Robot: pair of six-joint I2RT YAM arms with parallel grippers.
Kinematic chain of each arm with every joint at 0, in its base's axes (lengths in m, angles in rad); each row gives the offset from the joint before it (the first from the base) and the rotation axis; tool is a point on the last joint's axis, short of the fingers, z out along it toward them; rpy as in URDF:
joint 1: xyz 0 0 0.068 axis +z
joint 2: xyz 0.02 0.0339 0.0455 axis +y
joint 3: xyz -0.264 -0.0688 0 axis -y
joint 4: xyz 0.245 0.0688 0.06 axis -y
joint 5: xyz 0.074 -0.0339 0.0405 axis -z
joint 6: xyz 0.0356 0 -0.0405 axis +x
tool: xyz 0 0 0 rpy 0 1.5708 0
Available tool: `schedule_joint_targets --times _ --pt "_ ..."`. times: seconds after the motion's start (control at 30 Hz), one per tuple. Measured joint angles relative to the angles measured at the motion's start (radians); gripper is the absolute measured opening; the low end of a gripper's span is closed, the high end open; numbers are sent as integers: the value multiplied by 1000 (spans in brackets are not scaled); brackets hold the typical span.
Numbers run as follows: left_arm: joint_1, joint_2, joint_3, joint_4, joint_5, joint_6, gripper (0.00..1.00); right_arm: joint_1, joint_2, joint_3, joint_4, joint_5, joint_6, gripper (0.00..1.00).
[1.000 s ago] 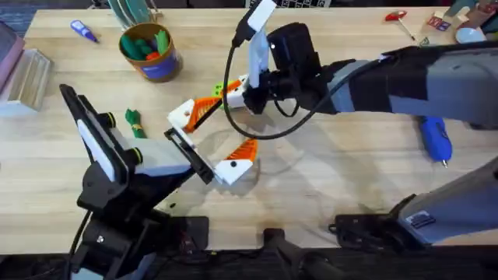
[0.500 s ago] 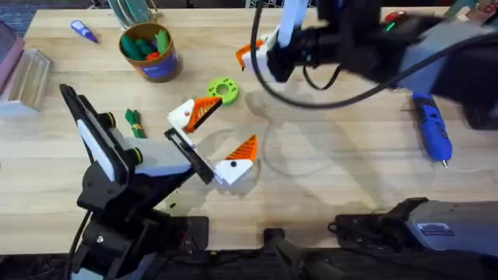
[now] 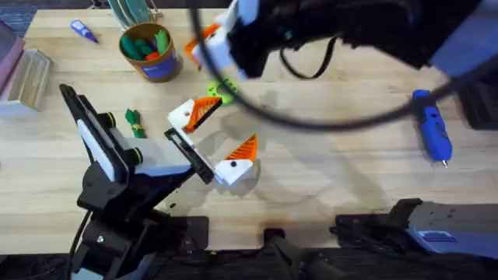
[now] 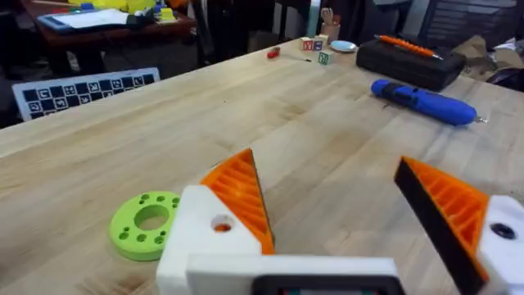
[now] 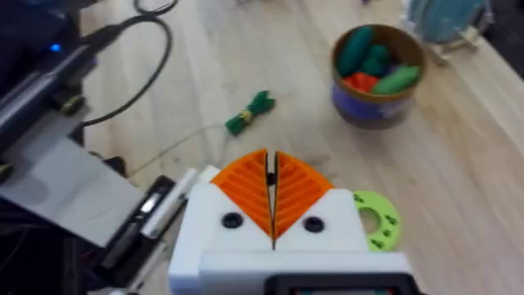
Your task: Pick up the gripper from the table and insert it into the empty holder that is missing its gripper. Then pick up a screw, insert it into the mounting hole, and use the screwdriver to tighten it. Finally, clean up the table by picking up the vegetable and placing it into the bucket.
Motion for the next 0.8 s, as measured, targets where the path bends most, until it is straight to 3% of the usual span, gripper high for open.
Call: schedule_joint_targets --times 0.3,0.8 --pt "0 0 0 0 0 0 991 114 36 0 -8 0 -1 5" --pt "0 0 0 0 0 0 990 124 54 0 -25 0 -4 5"
